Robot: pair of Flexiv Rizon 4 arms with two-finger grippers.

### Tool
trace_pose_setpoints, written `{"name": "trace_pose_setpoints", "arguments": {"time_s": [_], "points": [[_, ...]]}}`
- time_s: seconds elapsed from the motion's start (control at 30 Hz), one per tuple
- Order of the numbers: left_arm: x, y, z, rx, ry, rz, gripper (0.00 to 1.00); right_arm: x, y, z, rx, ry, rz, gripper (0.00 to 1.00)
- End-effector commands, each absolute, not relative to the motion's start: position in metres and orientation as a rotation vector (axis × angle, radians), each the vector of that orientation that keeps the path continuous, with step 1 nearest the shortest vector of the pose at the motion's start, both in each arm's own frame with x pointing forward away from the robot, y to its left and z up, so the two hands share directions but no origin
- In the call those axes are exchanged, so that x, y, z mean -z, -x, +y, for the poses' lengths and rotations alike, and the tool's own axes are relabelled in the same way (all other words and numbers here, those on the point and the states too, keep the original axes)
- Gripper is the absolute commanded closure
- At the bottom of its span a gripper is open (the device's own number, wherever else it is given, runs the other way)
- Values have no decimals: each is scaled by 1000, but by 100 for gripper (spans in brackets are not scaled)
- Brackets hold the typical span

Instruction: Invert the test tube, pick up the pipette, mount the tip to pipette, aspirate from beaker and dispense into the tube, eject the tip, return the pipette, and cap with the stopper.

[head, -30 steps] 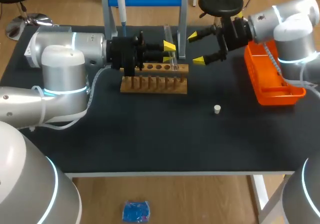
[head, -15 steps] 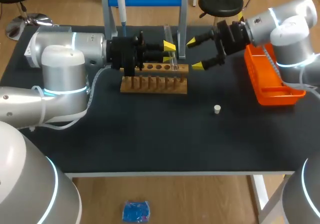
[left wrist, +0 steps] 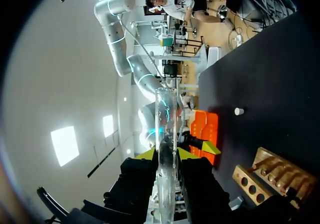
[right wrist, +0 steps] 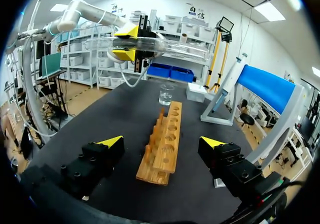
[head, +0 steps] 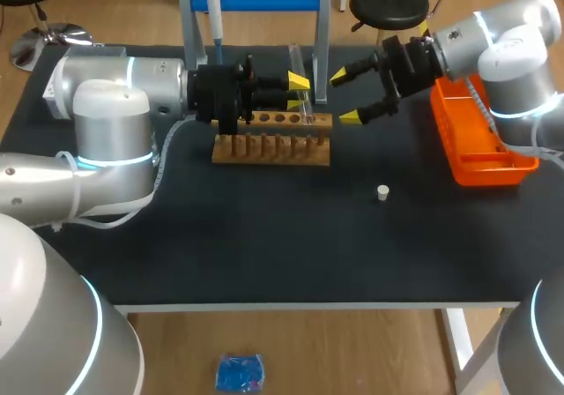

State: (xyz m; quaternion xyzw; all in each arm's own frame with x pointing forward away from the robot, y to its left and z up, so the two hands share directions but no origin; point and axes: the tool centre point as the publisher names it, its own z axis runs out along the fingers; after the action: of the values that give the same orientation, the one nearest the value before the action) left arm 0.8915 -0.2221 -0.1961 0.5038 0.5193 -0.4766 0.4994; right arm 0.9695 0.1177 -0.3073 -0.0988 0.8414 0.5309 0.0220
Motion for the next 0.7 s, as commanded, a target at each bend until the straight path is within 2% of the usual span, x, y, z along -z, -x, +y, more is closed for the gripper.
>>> {"name": "trace_pose_setpoints", "arguments": {"time_s": [0.03, 0.2, 0.43, 0.7], "points": [[196, -892, -222, 1164, -1217, 1282, 100, 306, -969, 117, -1641, 306, 2608, 0], [195, -907, -214, 1275, -961, 1593, 100, 306, -969, 117, -1641, 306, 2608, 0], [182, -930, -209, 1479, -646, 1732, 100, 306, -969, 117, -1641, 306, 2608, 0], [179, -941, -205, 1575, -514, 1821, 100, 306, -969, 117, -1641, 306, 2608, 0]]}}
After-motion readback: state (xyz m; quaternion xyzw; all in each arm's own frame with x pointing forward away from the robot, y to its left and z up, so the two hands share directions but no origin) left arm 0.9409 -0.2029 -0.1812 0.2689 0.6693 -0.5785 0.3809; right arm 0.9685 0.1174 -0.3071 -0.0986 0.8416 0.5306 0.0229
